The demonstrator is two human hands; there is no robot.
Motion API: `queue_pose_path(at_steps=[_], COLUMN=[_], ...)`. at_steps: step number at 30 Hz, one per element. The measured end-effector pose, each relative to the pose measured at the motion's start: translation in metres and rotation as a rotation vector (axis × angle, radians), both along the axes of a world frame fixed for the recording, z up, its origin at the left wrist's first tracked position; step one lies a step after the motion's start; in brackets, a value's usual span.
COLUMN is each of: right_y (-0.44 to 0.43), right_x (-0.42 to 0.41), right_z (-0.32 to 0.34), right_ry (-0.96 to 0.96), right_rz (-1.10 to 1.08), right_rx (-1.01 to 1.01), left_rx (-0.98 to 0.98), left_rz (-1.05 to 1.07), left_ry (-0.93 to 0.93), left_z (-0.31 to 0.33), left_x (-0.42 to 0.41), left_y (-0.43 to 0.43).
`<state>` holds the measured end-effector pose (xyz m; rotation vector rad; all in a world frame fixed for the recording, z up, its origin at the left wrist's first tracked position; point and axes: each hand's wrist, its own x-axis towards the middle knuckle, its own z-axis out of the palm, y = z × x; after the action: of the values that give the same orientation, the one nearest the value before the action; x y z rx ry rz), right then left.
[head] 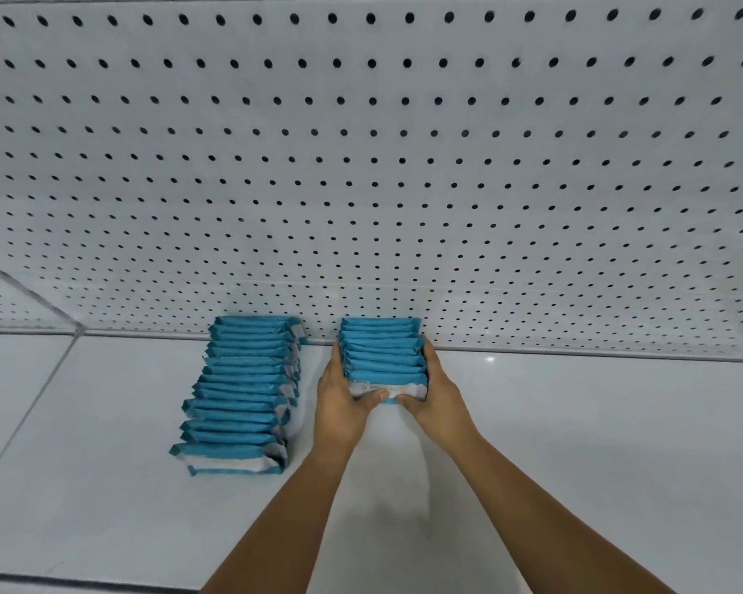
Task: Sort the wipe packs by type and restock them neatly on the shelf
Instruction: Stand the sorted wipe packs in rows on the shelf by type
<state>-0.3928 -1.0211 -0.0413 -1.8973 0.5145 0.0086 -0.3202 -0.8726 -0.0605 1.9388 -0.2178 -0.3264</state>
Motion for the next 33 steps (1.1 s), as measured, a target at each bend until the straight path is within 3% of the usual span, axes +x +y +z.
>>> queue_pose_path(at_steps=[5, 9, 14, 23, 33], right_y=[-0.002, 0.0, 0.016, 0.084, 0.066], right_x=[-0.019, -0.059, -0.128, -0.301, -0.528], right_z=[0.014, 0.028, 0.043, 0.059, 0.088], right_ry=[-0.004, 0.009, -0.081, -0.082, -0.063], right_rz=[-0.042, -0.169, -0.228, -0.401, -0.742], right_rx=[0.097, 0.054, 0.031, 0.062, 0.053], left_rx=[0.091, 0.1, -0.037, -0.038, -0.071], left_rz=[0.115, 0.159, -0.033, -0.325, -0.689], left_ry=[0.115, 0.012, 0.046, 0.152, 0.207], left_z=[0.025, 0.053, 0.068, 0.074, 0.076], left_x=[-0.021, -0.059, -0.115, -0.236, -0.417], left_y=[0.006, 0.019, 0.048, 0.098, 0.02])
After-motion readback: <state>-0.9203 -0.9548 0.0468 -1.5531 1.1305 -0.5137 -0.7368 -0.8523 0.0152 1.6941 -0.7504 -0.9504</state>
